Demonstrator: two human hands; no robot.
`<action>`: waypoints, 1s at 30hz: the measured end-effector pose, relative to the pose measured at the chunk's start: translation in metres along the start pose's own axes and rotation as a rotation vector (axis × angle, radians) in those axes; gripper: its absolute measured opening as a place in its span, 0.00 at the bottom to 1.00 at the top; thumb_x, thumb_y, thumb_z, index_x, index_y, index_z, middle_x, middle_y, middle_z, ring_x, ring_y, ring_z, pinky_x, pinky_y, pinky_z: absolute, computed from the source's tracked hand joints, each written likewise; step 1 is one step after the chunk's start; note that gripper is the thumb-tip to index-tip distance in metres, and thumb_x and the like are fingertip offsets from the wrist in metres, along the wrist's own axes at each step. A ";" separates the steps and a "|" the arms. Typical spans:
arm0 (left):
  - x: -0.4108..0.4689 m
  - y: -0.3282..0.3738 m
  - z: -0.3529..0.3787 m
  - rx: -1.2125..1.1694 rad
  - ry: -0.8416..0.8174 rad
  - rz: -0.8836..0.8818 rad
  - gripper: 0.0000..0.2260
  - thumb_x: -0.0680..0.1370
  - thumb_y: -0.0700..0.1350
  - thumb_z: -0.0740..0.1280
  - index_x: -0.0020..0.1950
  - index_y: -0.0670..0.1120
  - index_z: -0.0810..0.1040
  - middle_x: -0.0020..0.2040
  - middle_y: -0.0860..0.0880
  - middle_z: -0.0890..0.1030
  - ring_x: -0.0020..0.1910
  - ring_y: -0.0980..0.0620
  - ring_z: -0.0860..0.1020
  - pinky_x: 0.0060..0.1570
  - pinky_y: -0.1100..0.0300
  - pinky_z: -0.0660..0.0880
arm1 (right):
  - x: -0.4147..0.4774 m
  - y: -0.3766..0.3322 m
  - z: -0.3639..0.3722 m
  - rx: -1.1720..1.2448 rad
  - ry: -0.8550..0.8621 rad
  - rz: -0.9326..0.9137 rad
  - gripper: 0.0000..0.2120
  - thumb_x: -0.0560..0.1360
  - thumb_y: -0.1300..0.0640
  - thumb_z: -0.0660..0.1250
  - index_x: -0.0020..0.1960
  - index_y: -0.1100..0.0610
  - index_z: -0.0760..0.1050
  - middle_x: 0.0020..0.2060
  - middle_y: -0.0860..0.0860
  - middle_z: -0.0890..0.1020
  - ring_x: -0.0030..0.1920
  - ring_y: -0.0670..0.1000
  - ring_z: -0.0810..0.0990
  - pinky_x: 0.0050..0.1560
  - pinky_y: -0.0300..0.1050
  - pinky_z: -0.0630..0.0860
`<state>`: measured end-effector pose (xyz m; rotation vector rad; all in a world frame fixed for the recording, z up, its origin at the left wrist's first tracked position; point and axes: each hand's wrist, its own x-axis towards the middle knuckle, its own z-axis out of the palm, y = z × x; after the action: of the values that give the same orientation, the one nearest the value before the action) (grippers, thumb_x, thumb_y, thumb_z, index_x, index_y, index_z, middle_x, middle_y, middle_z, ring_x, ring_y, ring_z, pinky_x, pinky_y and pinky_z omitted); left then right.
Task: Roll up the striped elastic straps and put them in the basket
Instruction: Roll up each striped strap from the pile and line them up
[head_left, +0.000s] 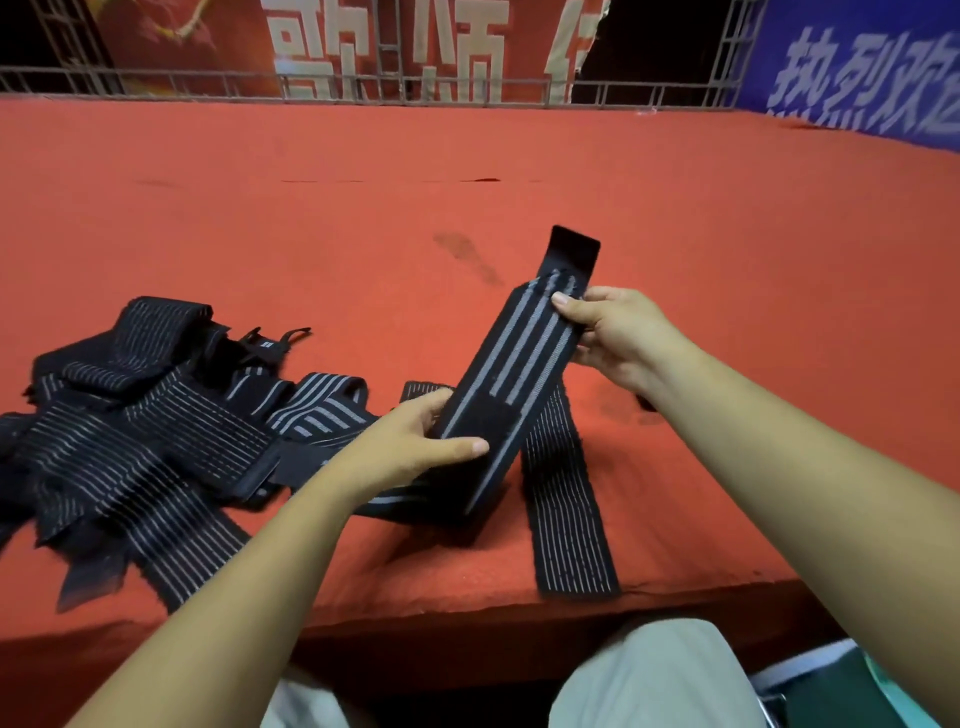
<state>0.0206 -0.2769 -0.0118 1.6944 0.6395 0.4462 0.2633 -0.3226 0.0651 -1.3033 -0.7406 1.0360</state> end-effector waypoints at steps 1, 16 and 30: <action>0.000 0.002 -0.002 0.111 -0.029 -0.017 0.13 0.77 0.43 0.73 0.60 0.46 0.78 0.56 0.51 0.85 0.56 0.53 0.83 0.58 0.57 0.78 | 0.003 -0.002 -0.006 0.002 0.028 -0.007 0.01 0.78 0.63 0.69 0.49 0.61 0.78 0.41 0.55 0.85 0.40 0.52 0.84 0.36 0.45 0.82; 0.030 0.099 -0.054 0.206 0.374 0.266 0.15 0.78 0.51 0.72 0.43 0.38 0.80 0.36 0.47 0.77 0.35 0.54 0.73 0.34 0.59 0.66 | 0.024 -0.011 -0.030 -0.022 0.248 -0.038 0.06 0.78 0.56 0.71 0.47 0.53 0.74 0.38 0.49 0.79 0.24 0.45 0.70 0.26 0.35 0.66; 0.023 0.043 0.011 -0.079 0.394 0.101 0.07 0.81 0.42 0.67 0.58 0.48 0.81 0.51 0.49 0.86 0.50 0.51 0.85 0.52 0.56 0.81 | -0.020 0.029 0.023 -0.153 -0.157 0.017 0.11 0.76 0.58 0.73 0.56 0.61 0.79 0.38 0.54 0.85 0.29 0.49 0.81 0.35 0.43 0.75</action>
<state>0.0525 -0.2766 0.0269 1.5798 0.8099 0.8799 0.2296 -0.3329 0.0423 -1.3717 -0.9441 1.1220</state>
